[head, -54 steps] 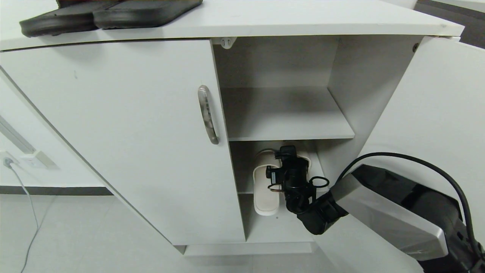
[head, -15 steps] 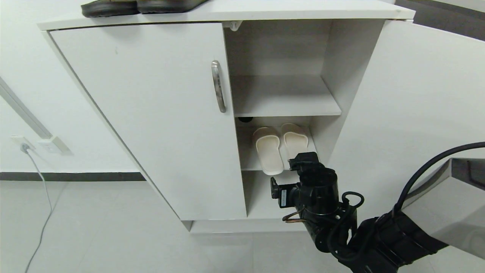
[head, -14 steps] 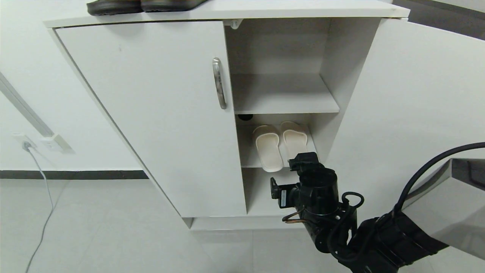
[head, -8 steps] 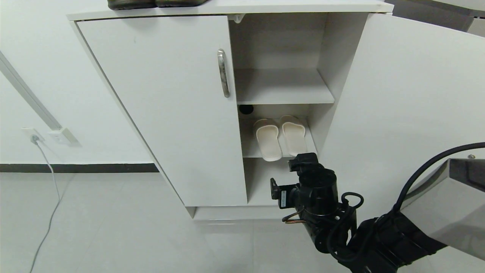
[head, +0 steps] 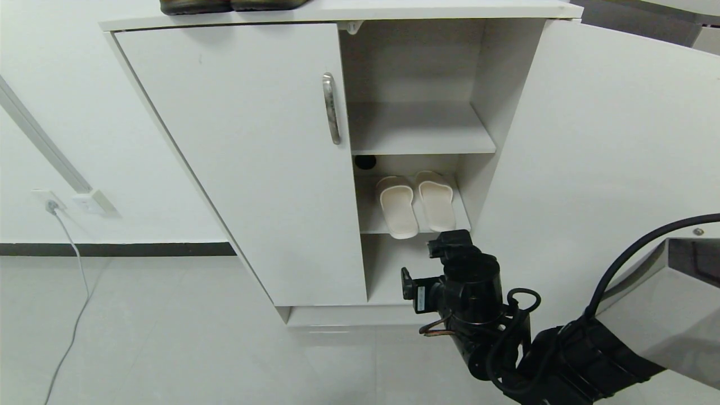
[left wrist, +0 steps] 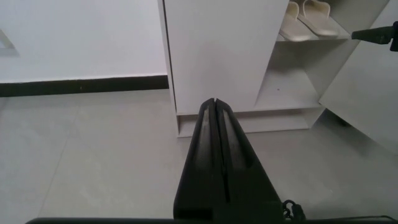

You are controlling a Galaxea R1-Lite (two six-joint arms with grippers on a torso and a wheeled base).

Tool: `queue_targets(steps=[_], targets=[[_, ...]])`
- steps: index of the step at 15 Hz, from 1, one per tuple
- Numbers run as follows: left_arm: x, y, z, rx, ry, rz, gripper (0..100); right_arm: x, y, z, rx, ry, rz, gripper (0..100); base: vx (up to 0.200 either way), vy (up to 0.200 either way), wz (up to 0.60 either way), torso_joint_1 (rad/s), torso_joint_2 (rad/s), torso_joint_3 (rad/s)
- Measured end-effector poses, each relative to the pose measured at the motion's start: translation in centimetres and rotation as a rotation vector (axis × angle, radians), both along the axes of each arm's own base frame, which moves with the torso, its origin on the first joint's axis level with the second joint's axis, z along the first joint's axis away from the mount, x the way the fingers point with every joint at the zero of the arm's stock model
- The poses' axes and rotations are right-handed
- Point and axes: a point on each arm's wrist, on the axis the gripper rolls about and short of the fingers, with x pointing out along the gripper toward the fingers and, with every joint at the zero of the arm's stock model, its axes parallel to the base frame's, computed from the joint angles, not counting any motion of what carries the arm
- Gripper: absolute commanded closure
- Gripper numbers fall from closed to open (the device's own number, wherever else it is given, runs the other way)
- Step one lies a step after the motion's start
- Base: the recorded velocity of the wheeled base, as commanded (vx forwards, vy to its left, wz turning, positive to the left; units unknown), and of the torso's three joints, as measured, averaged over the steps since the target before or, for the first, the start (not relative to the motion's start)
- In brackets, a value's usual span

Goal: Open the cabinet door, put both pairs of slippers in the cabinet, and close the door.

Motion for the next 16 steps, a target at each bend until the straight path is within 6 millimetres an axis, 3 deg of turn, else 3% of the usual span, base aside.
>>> queue_targets(steps=[4, 16], targets=[[0.00, 0.00, 0.00, 0.000, 0.000, 0.000, 100, -0.03, -0.03, -0.06, -0.002, 0.002, 0.000, 0, 0.000, 0.000, 0.00, 0.002, 0.00, 0.063], [0.00, 0.00, 0.00, 0.000, 0.000, 0.000, 100, -0.09, -0.12, -0.16, -0.010, 0.002, -0.011, 0, 0.000, 0.000, 0.00, 0.002, 0.00, 0.194]])
